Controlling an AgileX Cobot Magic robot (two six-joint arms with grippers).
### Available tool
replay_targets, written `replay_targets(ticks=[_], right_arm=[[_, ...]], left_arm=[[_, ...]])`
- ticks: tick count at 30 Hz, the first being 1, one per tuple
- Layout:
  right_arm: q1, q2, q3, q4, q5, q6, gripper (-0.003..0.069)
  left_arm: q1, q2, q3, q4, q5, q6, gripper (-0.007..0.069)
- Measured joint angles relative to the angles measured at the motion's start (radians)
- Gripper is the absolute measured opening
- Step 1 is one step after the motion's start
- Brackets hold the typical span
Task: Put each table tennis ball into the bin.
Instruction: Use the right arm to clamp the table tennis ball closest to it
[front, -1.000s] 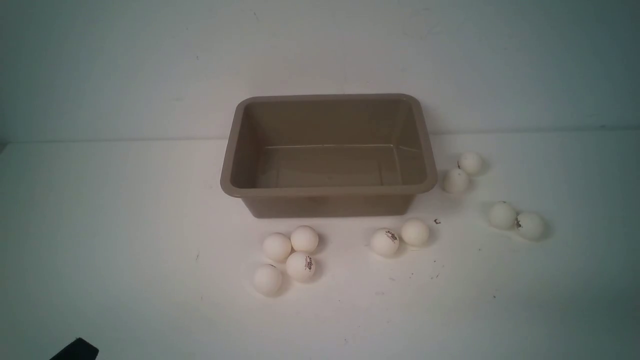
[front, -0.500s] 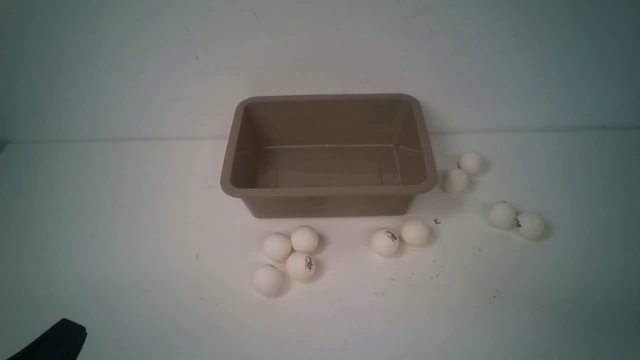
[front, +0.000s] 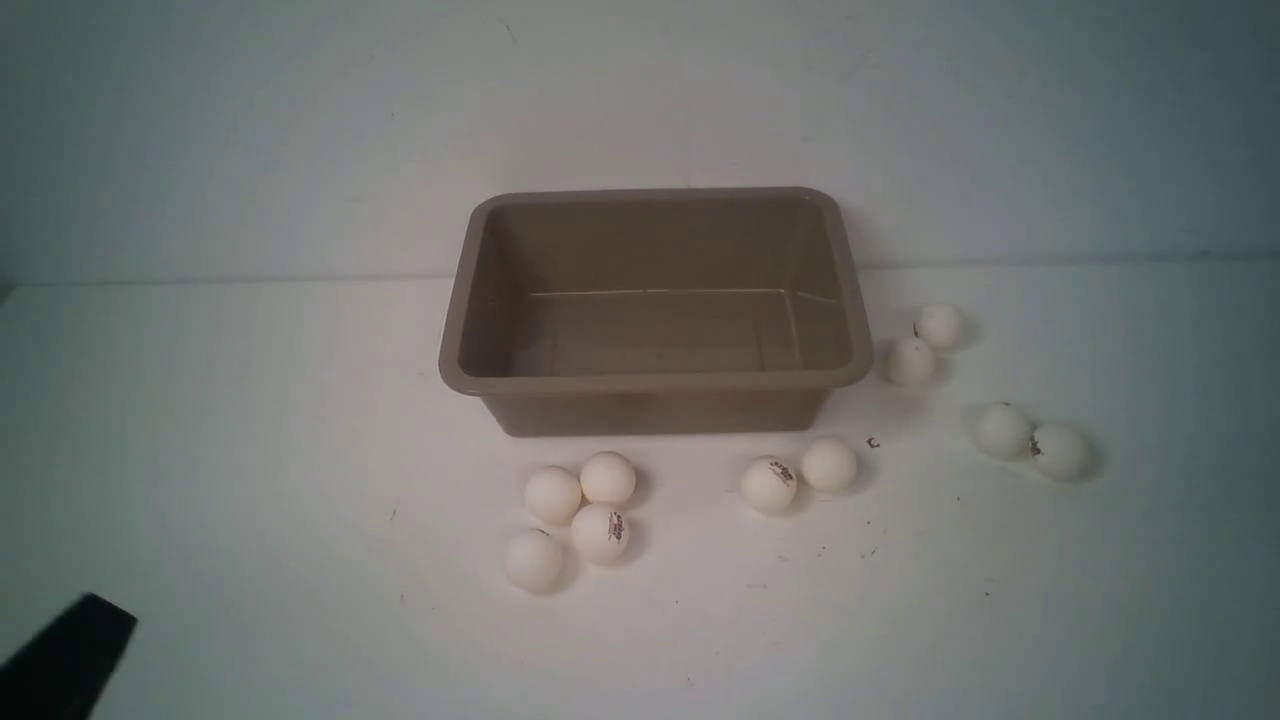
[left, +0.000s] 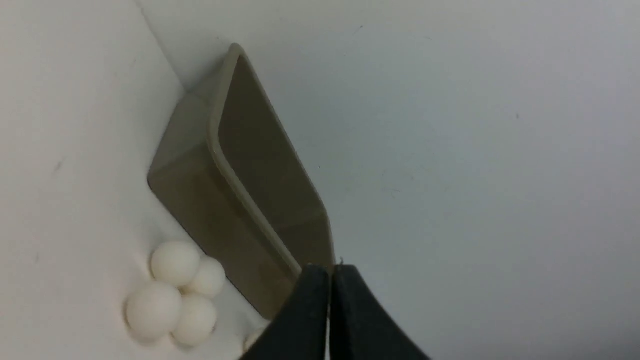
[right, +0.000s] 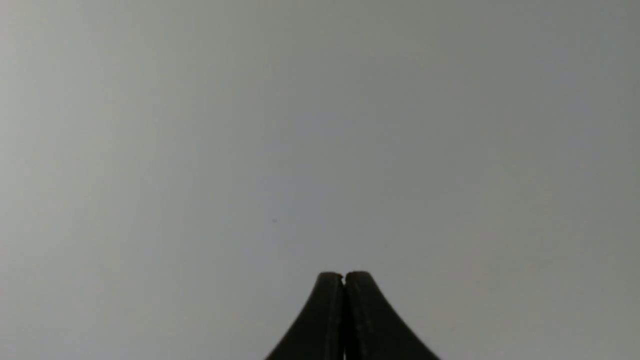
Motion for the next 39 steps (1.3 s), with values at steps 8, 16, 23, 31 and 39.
replay_targets(ticks=[8, 16, 23, 31, 39], right_arm=[[0.097, 0.550, -0.544, 0.042, 0.483, -0.478, -0.0018], [0.170, 1.101, -0.955, 0.182, 0.956, -0.842, -0.0018], [0.171, 1.359, -1.029, 0.156, 0.990, -0.848, -0.0018], [0.175, 1.534, -1.036, 0.107, 0.965, -0.854, -0.0018], [0.162, 1.580, -1.037, 0.044, 0.947, -0.857, 0.0027]], left_arm=[[0.000, 0.402, -0.365, 0.138, 0.168, 0.500, -0.0008], [0.000, 0.958, -0.784, 0.643, 0.532, 0.412, -0.0008], [-0.002, 1.228, -0.900, 0.798, 0.617, 0.340, -0.0008], [-0.074, 1.389, -0.902, 0.844, 0.578, 0.339, -0.0008], [-0.168, 1.417, -0.905, 0.937, 0.560, 0.339, -0.0008]])
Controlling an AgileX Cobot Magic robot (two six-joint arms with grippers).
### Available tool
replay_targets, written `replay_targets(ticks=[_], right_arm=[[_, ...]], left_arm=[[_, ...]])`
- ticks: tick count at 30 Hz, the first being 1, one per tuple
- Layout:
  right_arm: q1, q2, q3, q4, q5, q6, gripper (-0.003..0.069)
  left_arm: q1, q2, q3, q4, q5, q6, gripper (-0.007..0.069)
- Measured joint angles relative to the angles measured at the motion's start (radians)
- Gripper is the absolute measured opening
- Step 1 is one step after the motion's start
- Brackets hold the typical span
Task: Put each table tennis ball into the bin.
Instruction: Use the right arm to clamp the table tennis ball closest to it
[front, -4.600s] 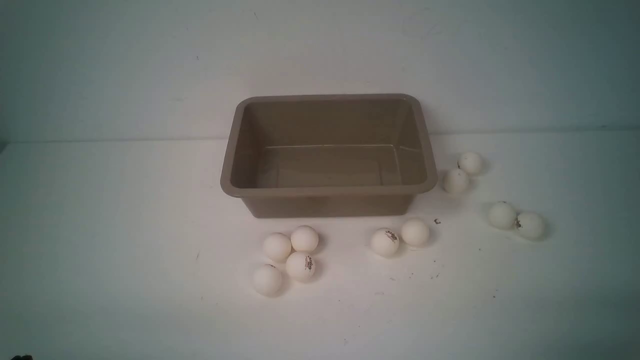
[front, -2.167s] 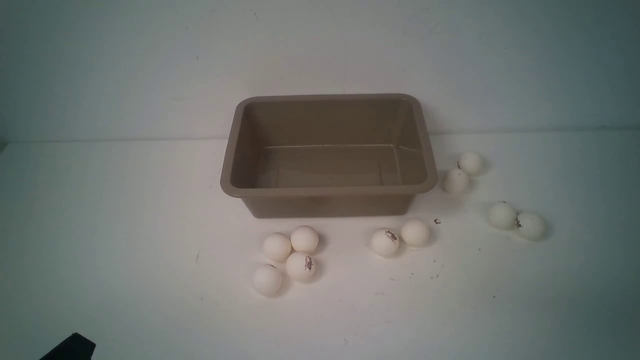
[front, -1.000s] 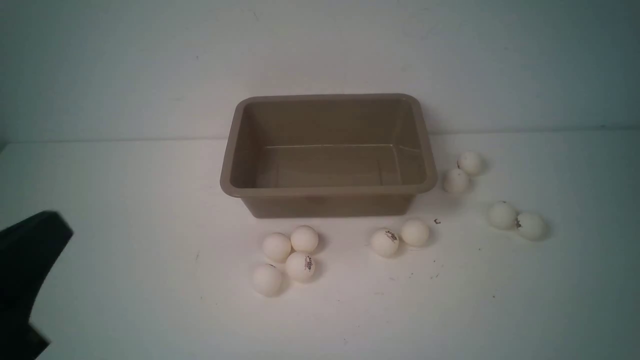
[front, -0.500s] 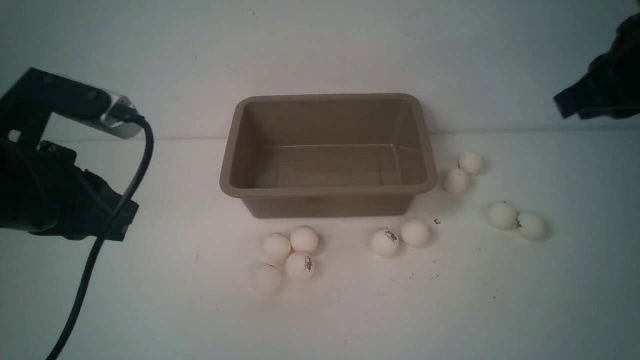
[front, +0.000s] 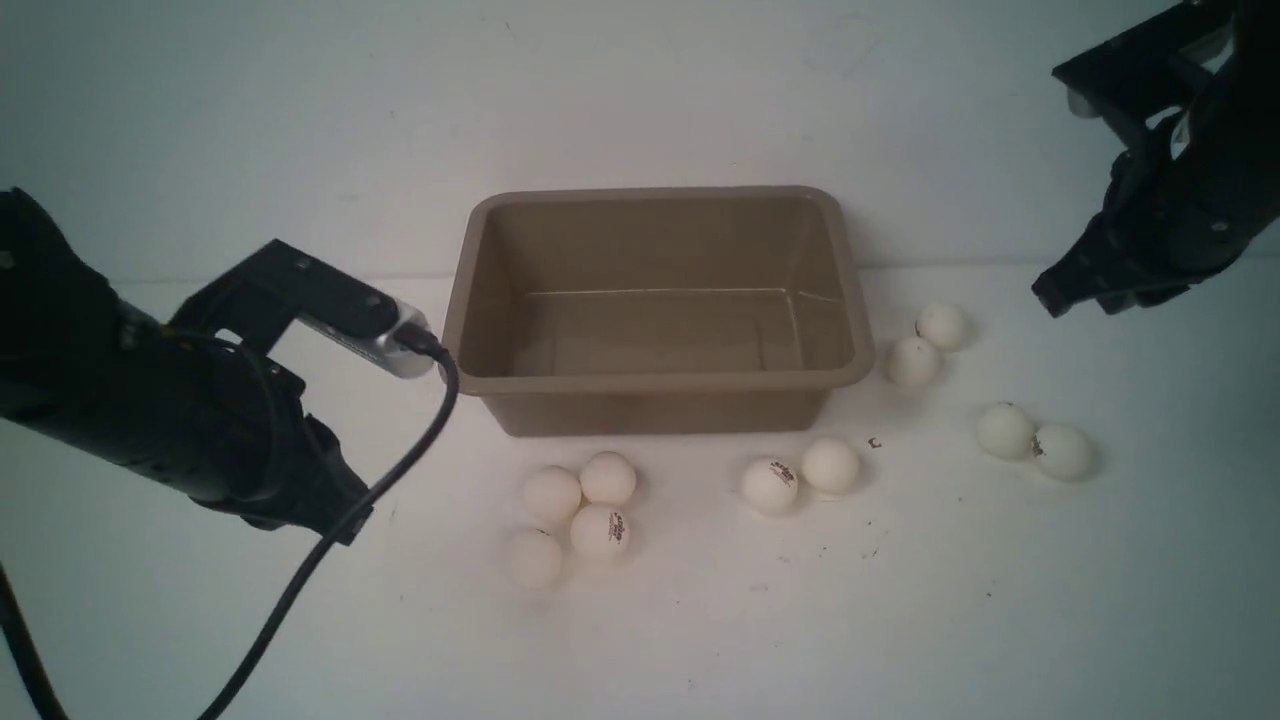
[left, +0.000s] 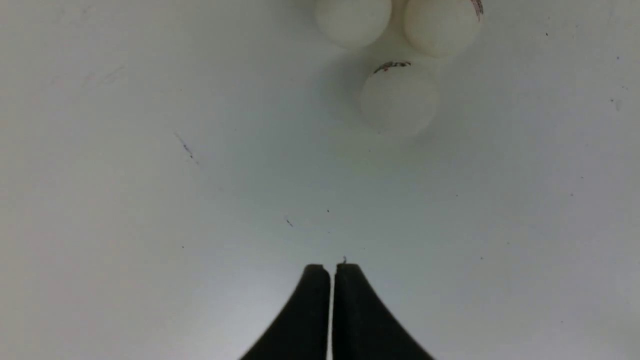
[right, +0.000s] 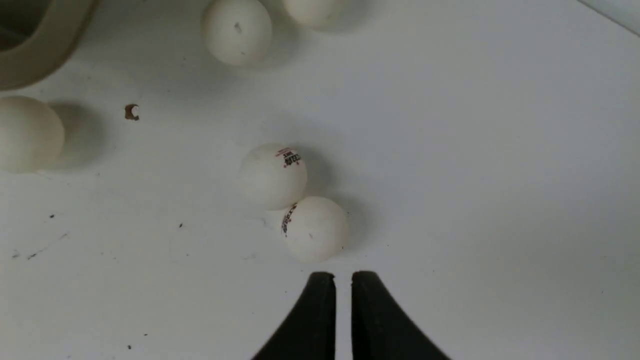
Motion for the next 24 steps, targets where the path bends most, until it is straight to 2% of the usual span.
replay_targets(ticks=[7, 11, 12, 15, 17, 19, 24], right_arm=[[-0.053, 0.058, 0.000, 0.021, -0.015, -0.001, 0.0132], [-0.101, 0.107, 0.000, 0.083, -0.034, -0.003, 0.0293], [-0.116, 0.129, 0.000, 0.103, -0.038, -0.004, 0.0371], [-0.121, 0.160, 0.000, 0.135, -0.052, -0.031, 0.0530], [-0.121, 0.181, 0.000, 0.169, -0.071, -0.084, 0.0600], [-0.121, 0.203, -0.001, 0.198, -0.073, -0.140, 0.0623], [-0.121, 0.252, -0.001, 0.210, -0.073, -0.215, 0.0624]], left_arm=[[-0.009, 0.000, -0.006, 0.015, -0.004, 0.000, -0.0008], [-0.009, 0.000, -0.006, 0.015, -0.004, 0.000, -0.0008], [-0.009, 0.000, -0.006, 0.015, -0.004, 0.000, -0.0008], [-0.009, 0.000, -0.006, 0.015, -0.004, 0.000, -0.0008], [-0.009, 0.000, -0.006, 0.016, -0.004, 0.000, -0.0008], [-0.009, 0.000, -0.006, 0.016, -0.004, 0.002, -0.0008], [-0.009, 0.000, -0.006, 0.017, -0.004, 0.003, -0.0008]])
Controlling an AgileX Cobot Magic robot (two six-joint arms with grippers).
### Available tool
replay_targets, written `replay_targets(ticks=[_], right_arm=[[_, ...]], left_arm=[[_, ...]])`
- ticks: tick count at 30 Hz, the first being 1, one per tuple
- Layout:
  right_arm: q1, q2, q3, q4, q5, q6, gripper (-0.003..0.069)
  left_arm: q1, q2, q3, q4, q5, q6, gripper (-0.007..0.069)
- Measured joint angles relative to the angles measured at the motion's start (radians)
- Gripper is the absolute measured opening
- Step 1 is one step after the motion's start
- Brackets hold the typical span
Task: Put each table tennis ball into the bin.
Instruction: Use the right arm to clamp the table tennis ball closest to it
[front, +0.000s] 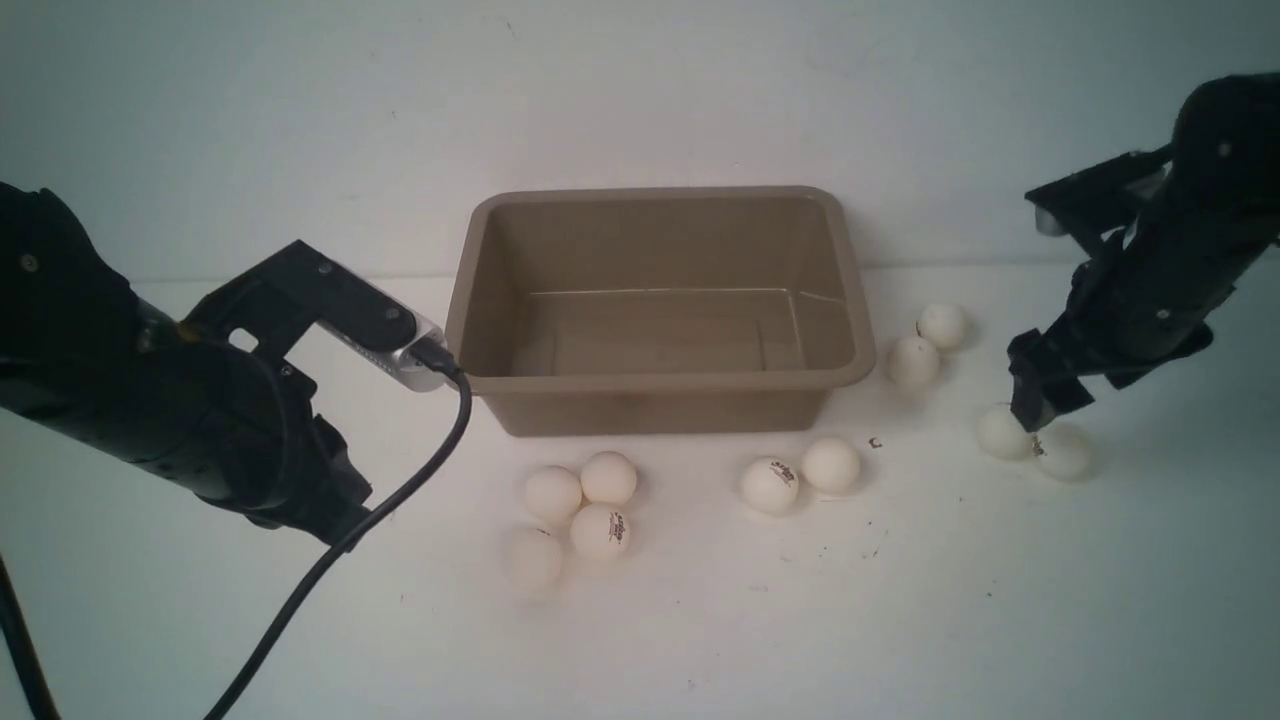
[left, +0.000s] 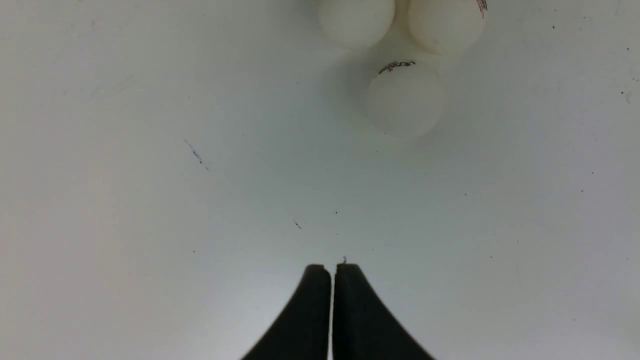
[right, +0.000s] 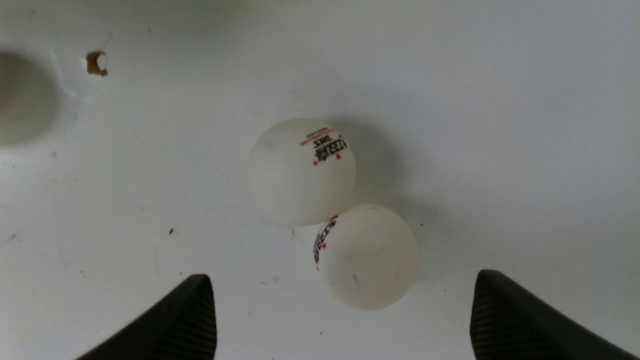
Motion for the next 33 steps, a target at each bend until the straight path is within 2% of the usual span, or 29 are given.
replay_targets(ticks=[18, 23, 25, 29, 33], right_arm=[[0.000, 0.113, -0.001, -0.040, -0.034, -0.022, 0.0568], [-0.001, 0.147, -0.001, -0.050, -0.037, -0.021, 0.0474], [-0.001, 0.149, -0.001, -0.053, -0.038, -0.013, 0.0372], [-0.001, 0.146, -0.004, -0.071, -0.032, 0.016, 0.0362], [-0.001, 0.134, -0.055, -0.121, 0.043, 0.080, 0.0362]], left_arm=[[0.000, 0.000, 0.000, 0.001, 0.000, 0.007, -0.0008], [0.000, 0.000, 0.000, 0.001, 0.000, 0.008, -0.0008], [0.000, 0.000, 0.000, 0.001, 0.000, 0.008, -0.0008], [0.000, 0.000, 0.000, 0.001, 0.000, 0.008, -0.0008], [0.000, 0.000, 0.000, 0.001, 0.000, 0.008, -0.0008]])
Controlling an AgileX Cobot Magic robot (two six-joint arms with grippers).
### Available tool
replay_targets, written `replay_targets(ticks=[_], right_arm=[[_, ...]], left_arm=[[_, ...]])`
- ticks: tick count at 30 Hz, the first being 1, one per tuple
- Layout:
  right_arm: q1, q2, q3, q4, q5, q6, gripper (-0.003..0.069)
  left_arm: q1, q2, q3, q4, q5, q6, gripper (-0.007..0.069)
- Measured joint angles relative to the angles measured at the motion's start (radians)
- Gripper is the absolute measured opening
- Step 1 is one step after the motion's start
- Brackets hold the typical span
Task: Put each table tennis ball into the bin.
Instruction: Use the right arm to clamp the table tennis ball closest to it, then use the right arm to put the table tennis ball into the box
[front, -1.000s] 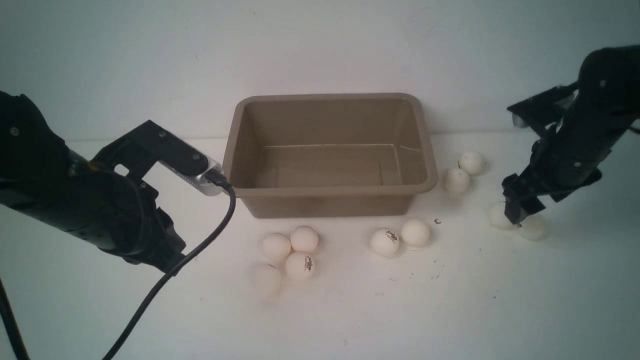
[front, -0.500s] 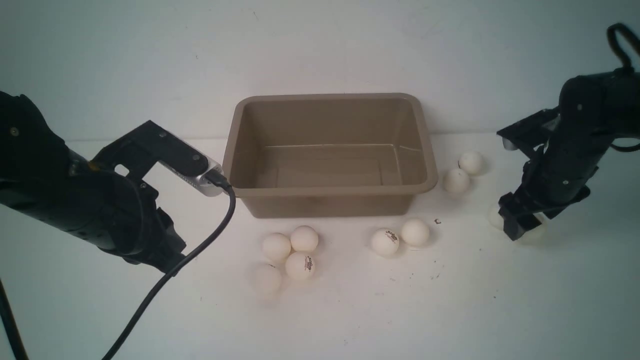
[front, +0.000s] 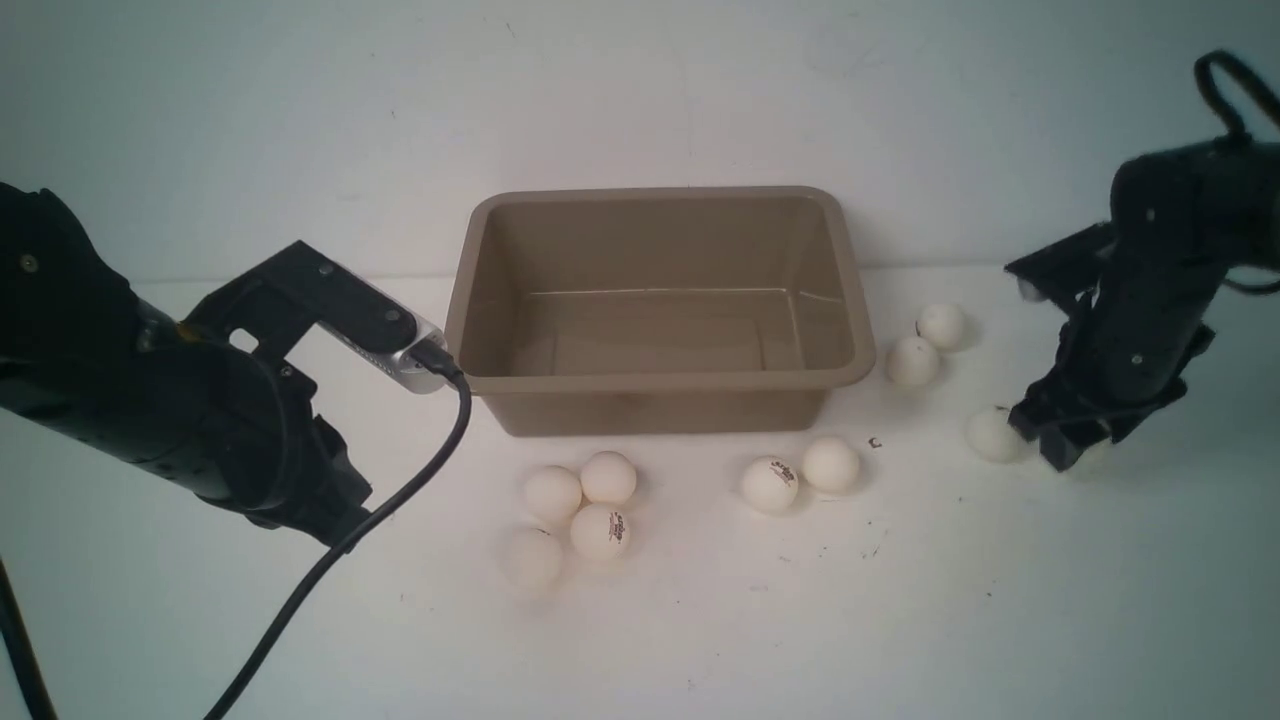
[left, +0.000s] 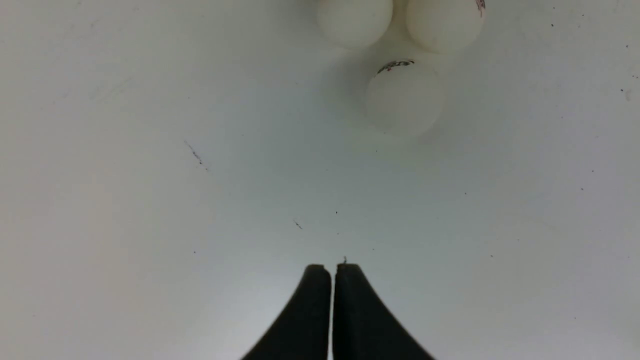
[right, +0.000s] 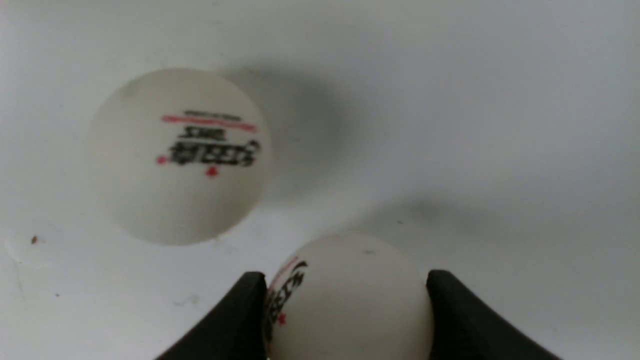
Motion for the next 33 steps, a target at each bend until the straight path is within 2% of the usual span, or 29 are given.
replay_targets(ticks=[5, 9, 12, 14, 19, 29, 33], right_arm=[[0.002, -0.051, -0.171, 0.008, 0.123, 0.047, 0.0362], [0.069, -0.091, -0.433, 0.215, 0.151, -0.001, 0.0362], [0.173, -0.050, -0.580, 0.292, 0.157, -0.008, 0.0362], [0.234, 0.012, -0.634, 0.287, 0.177, 0.004, 0.0362], [0.315, 0.147, -0.672, 0.222, 0.191, 0.013, 0.0362], [0.339, 0.230, -0.675, 0.200, 0.192, 0.009, 0.0362], [0.338, 0.232, -0.679, 0.212, 0.116, 0.042, 0.0362]], left_arm=[[0.000, 0.000, 0.000, 0.000, 0.000, 0.000, -0.0008], [0.000, 0.000, 0.000, 0.000, 0.000, 0.000, -0.0008], [0.000, 0.000, 0.000, 0.000, 0.000, 0.000, -0.0008], [0.000, 0.000, 0.000, 0.000, 0.000, 0.000, -0.0008], [0.000, 0.000, 0.000, 0.000, 0.008, 0.000, -0.0008], [0.000, 0.000, 0.000, 0.000, 0.014, 0.000, -0.0008], [0.000, 0.000, 0.000, 0.000, 0.014, 0.000, -0.0008]])
